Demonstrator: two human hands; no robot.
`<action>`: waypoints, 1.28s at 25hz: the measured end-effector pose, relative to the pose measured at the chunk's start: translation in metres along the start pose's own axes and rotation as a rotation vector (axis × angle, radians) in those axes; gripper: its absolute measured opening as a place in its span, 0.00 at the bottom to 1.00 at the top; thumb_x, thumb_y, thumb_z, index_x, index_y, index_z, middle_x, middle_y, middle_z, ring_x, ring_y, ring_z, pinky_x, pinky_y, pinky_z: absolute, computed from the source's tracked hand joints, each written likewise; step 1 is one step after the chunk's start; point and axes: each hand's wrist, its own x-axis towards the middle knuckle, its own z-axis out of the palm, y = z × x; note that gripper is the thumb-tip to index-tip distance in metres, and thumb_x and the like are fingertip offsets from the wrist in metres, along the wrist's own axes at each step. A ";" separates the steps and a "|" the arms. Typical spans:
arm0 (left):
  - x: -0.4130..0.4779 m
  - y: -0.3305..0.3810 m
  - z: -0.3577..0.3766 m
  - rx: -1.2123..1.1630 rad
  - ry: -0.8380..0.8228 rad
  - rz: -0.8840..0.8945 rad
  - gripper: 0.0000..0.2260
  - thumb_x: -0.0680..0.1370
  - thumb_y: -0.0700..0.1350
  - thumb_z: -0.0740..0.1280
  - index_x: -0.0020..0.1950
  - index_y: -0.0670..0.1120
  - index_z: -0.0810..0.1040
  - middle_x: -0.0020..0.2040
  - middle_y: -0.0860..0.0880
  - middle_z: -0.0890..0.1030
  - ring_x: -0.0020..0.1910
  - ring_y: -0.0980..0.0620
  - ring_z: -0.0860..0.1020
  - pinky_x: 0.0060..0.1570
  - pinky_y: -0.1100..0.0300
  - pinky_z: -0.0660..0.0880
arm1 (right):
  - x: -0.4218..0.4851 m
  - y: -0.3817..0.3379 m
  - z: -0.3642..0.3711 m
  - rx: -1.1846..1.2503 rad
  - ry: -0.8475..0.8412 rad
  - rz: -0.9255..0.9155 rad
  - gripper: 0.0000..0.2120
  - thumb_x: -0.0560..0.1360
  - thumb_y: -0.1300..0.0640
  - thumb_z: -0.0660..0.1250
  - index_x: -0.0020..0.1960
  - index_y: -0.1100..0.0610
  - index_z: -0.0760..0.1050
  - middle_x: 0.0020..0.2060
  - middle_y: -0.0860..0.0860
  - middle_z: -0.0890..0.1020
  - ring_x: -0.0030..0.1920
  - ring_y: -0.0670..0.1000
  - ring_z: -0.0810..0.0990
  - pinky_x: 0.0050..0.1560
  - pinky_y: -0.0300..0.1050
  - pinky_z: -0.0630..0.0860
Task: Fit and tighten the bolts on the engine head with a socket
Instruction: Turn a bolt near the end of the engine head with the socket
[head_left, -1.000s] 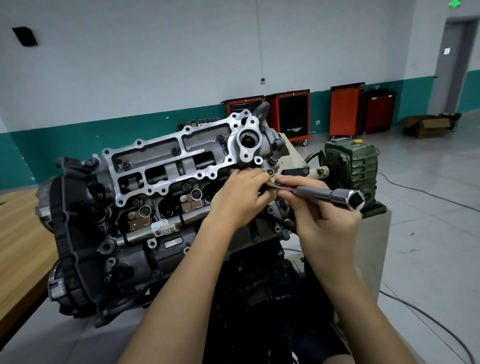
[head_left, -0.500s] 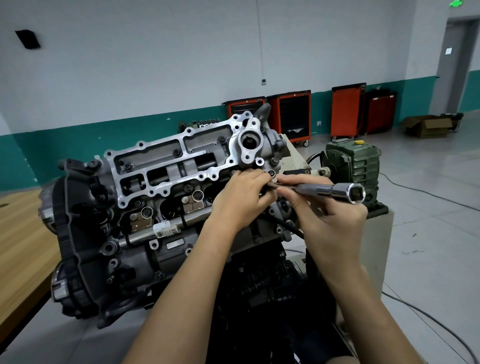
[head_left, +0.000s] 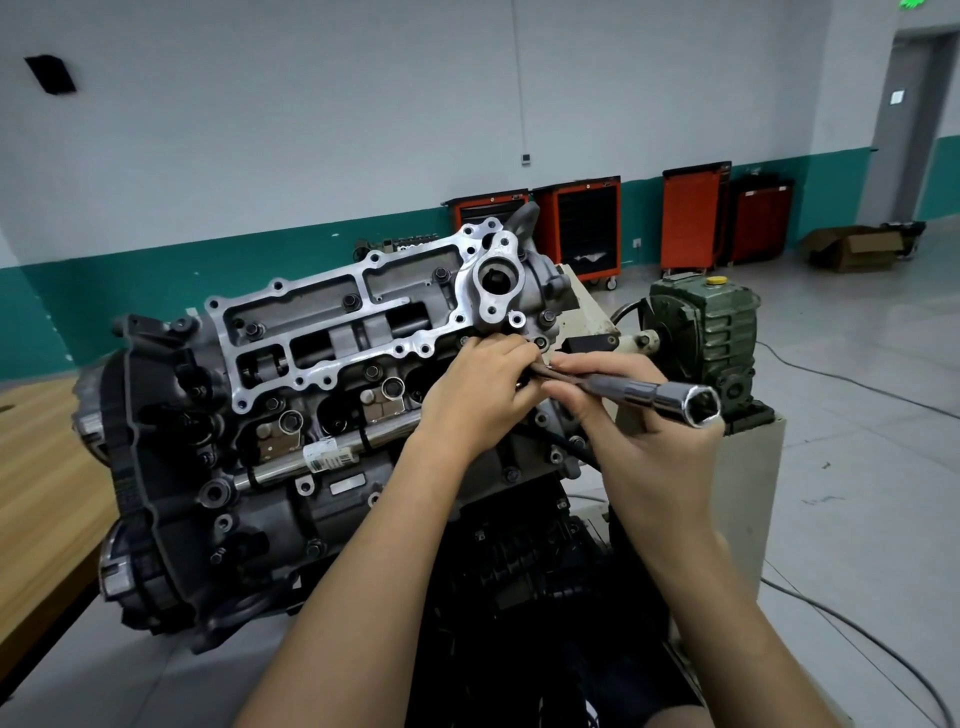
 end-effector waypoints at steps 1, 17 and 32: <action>0.000 0.000 0.000 -0.003 0.001 -0.005 0.12 0.76 0.49 0.59 0.53 0.44 0.77 0.53 0.50 0.79 0.55 0.49 0.74 0.55 0.57 0.64 | -0.002 0.000 0.000 -0.034 -0.030 -0.023 0.08 0.74 0.64 0.70 0.51 0.66 0.81 0.48 0.54 0.84 0.50 0.51 0.83 0.50 0.53 0.80; -0.001 0.002 0.000 -0.028 0.034 -0.012 0.09 0.77 0.47 0.63 0.51 0.44 0.77 0.51 0.49 0.79 0.53 0.49 0.74 0.54 0.56 0.65 | 0.005 -0.001 -0.005 -0.091 0.016 -0.072 0.09 0.72 0.62 0.73 0.49 0.67 0.82 0.45 0.53 0.85 0.46 0.47 0.84 0.47 0.47 0.81; -0.001 0.001 -0.001 -0.017 0.017 -0.014 0.08 0.76 0.46 0.63 0.50 0.43 0.76 0.51 0.49 0.79 0.54 0.48 0.74 0.54 0.58 0.63 | -0.003 -0.007 -0.003 -0.047 -0.028 0.008 0.11 0.75 0.60 0.68 0.53 0.65 0.80 0.49 0.51 0.83 0.51 0.46 0.82 0.52 0.46 0.79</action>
